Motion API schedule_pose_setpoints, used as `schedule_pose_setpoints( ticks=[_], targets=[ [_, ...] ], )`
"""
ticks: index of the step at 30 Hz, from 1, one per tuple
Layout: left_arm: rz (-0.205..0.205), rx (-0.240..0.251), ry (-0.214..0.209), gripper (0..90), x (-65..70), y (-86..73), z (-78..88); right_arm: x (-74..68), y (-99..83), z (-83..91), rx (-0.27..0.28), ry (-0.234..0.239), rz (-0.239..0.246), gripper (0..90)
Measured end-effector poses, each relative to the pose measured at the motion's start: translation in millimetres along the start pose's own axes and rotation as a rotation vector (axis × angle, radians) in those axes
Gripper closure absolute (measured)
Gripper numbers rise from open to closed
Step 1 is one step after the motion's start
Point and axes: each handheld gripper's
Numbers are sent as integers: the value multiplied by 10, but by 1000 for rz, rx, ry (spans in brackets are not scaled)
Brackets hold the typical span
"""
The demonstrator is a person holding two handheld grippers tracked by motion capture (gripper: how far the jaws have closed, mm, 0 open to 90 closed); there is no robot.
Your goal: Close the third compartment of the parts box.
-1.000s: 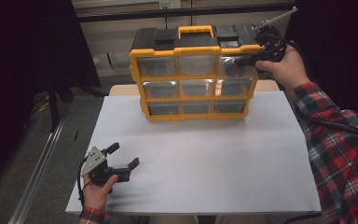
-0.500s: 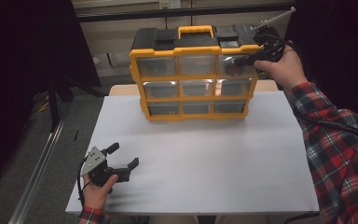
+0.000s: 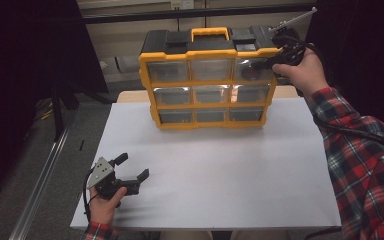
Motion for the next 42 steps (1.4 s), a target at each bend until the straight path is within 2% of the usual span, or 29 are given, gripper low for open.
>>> schedule_pose_setpoints(
  ticks=[9,11,14,15,16,23,26,29,42],
  targets=[
    [1,0,1,16,-1,0,3,5,-3,-8,5,1,-1,900],
    [21,12,3,16,11,-2,-5,7,-1,-8,3,3,1,900],
    [23,12,2,16,12,-3,-7,3,2,-8,1,-4,2,900],
    [11,5,1,16,5,-2,-1,2,3,-9,0,-7,2,900],
    [21,12,1,16,12,-2,-6,3,4,-10,2,-4,2,900],
    [22,13,4,16,11,-2,-3,2,-3,-33,-16,-21,9,900],
    [25,15,5,16,11,-2,-5,9,-7,-35,-9,-7,6,900],
    [13,7,3,16,2,0,3,7,-5,-34,-7,-15,6,900],
    [11,8,5,16,2,2,7,4,3,-11,5,-20,5,900]
  ],
)
Point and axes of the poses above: each handheld gripper's, and its own axes: z roughly backward along the jaws, y roughly out of its top, x roughly to its right, and after that the axes turned 1 degree about x, right-handed
